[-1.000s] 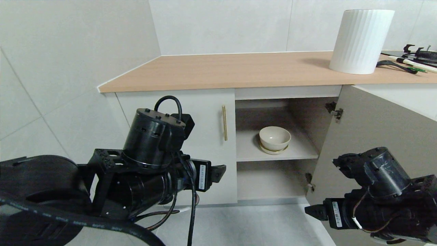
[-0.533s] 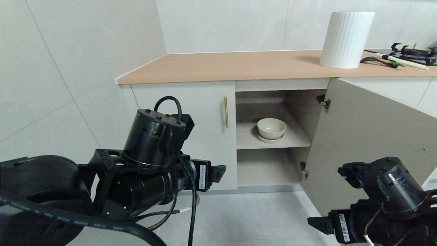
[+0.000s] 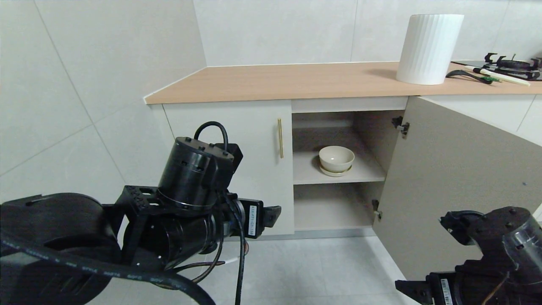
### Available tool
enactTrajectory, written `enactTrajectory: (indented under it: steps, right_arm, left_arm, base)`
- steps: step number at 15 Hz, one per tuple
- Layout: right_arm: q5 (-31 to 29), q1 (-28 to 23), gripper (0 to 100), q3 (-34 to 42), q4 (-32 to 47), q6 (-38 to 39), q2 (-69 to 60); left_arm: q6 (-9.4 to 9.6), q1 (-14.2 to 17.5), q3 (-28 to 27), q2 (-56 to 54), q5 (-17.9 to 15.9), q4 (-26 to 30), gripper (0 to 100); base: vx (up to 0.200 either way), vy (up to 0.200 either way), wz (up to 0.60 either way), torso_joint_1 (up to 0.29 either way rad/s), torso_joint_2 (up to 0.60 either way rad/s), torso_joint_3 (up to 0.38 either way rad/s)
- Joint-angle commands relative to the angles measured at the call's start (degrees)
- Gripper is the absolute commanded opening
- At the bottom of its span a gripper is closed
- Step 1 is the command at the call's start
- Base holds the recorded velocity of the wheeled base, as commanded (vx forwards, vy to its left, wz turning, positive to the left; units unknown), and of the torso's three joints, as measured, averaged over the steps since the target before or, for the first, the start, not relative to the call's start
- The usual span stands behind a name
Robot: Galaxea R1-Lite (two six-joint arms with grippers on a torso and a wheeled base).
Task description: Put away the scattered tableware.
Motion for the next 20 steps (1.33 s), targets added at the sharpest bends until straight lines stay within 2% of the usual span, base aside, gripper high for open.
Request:
enactTrajectory:
  steps: [1, 8, 11, 14, 17, 20]
  right_arm:
    - [-0.6, -0.4, 100, 2.0, 0.7, 0.7, -4.6]
    - [-1.7, -4.5, 100, 3.6, 3.1, 5.0, -9.8]
    - [-1.6, -10.8, 100, 3.4, 2.8, 5.0, -9.8]
    - [-1.6, -13.7, 100, 3.4, 3.0, 5.0, -11.0]
    - [-1.6, -19.3, 100, 3.4, 3.1, 4.3, -12.6]
    - [-1.3, -28.0, 100, 2.3, 3.1, 0.9, -12.7]
  left_arm:
    - [0.01, 0.0, -0.1, 0.0, 0.0, 0.0, 100]
    - [0.01, 0.0, -0.1, -0.1, 0.0, 0.0, 100]
    - [0.01, 0.0, -0.1, -0.4, 0.0, 0.0, 100]
    - [0.01, 0.0, -0.1, -0.4, 0.0, 0.0, 100]
    - [-0.08, 0.5, -0.1, -0.4, 0.0, -0.3, 100]
    - [-0.08, 0.6, -0.1, -0.4, -0.1, -0.4, 100]
  base:
    - [0.0, -0.2, 0.0, -0.002, 0.0, 0.002]
    - [0.0, -0.2, 0.0, 0.002, 0.0, 0.003]
    - [0.0, -0.2, 0.0, 0.002, 0.0, 0.004]
    - [0.0, -0.2, 0.0, 0.002, 0.0, 0.002]
    - [0.0, 0.0, 0.0, 0.0, 0.0, 0.0]
    - [0.0, 0.0, 0.0, 0.0, 0.0, 0.0]
